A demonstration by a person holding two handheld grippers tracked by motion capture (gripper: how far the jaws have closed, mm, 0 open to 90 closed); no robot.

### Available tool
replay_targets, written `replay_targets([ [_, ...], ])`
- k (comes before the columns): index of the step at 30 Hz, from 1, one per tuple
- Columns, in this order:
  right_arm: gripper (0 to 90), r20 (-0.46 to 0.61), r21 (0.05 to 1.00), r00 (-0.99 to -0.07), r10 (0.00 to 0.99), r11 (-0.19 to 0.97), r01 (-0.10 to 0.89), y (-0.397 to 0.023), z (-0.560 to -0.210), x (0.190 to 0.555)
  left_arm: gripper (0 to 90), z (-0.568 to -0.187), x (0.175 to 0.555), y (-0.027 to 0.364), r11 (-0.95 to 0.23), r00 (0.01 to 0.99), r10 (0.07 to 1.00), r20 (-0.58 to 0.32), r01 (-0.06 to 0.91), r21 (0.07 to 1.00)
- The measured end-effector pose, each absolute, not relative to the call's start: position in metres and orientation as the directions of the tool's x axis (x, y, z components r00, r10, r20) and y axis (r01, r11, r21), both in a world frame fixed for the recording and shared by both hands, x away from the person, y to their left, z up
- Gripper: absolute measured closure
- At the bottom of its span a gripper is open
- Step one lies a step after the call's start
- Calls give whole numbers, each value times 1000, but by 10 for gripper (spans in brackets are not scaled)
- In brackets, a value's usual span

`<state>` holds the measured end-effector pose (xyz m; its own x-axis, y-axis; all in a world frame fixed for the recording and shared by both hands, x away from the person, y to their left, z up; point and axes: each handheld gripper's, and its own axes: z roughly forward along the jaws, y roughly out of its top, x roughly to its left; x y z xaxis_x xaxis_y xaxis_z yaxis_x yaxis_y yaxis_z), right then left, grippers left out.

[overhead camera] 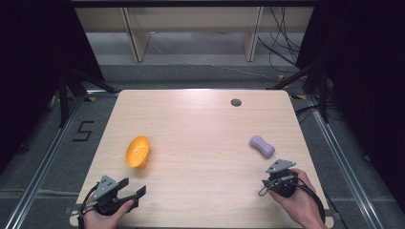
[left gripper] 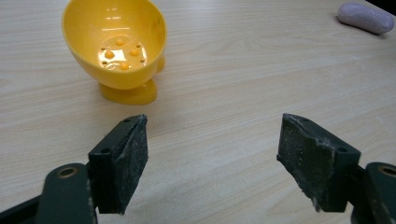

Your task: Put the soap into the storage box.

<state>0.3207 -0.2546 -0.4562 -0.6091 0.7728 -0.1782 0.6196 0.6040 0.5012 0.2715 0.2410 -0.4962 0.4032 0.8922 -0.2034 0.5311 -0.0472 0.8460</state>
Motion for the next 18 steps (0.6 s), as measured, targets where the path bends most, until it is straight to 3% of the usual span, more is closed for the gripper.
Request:
replay_targets([
  [3,517,-188,477,-616,765,619,624,-254,-459,323,237,-496,272,241,-51,399,896,-195,530,846],
  [6,503,-177,447,-621,763,625,640,-254,-459,327,240,-496,271,241,-55,395,899,-190,532,845],
  [18,514,-159,341,-687,709,692,636,-249,-439,369,236,-496,270,239,-70,395,901,-178,537,841],
])
